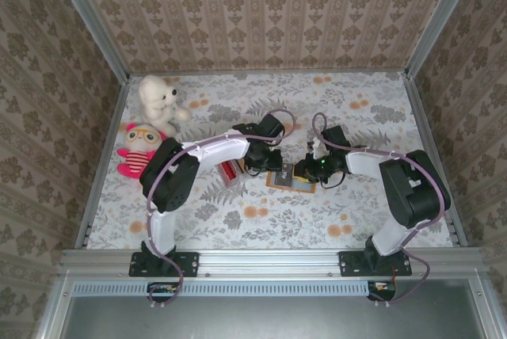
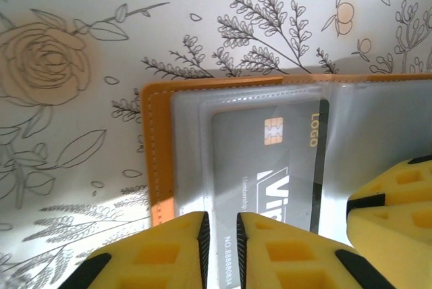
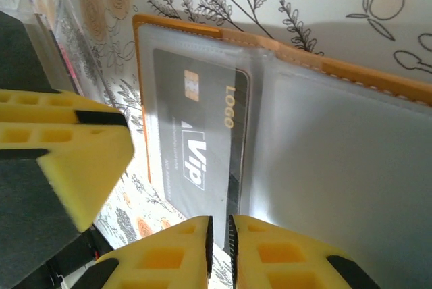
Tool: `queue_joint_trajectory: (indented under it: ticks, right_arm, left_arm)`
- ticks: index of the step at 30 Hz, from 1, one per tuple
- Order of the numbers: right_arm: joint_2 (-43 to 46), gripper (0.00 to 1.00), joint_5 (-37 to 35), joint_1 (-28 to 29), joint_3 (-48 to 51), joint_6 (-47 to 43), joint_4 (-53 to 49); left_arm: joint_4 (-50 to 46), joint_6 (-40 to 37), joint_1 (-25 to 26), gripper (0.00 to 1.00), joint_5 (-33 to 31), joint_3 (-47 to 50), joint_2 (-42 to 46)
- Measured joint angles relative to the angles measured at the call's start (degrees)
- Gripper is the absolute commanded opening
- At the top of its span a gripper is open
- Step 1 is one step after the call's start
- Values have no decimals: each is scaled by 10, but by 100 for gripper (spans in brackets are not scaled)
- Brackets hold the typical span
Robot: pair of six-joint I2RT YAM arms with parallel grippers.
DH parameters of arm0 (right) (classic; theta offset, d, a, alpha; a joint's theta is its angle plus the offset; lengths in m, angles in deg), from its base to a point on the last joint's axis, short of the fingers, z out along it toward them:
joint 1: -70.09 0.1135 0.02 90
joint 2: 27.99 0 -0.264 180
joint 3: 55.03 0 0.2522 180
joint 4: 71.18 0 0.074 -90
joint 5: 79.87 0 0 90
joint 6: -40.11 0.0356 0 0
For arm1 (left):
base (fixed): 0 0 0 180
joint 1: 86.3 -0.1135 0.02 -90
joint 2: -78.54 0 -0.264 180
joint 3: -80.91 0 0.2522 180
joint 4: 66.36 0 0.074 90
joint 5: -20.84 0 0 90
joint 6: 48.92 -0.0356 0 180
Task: Take the credit cards out of the card holder
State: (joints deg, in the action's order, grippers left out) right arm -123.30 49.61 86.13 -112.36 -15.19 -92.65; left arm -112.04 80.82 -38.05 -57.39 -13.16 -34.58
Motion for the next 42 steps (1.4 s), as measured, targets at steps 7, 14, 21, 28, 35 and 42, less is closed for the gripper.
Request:
queue_joint_trajectory:
  ticks: [7,14,21,28,35,42]
  right_arm:
    - [-19,18,1,4,-2,0,2]
    - [-36,18,14,7,-10,0,4]
    - [-39,18,18,7,-11,0,8]
    - [-42,10,26,7,-11,1,13]
    - [-42,0,25,6,-10,12,14]
    - [-23,0,26,-9,-9,7,2]
  left_arm:
    - [-11,6,1,7,-2,0,-7]
    - [-12,7,1,0,5,-1,-23]
    - [-15,7,1,0,6,-4,-25]
    - [-28,5,1,0,6,-16,-32]
    - [-34,5,1,0,1,-17,-33]
    - [-32,5,1,0,-3,-16,-32]
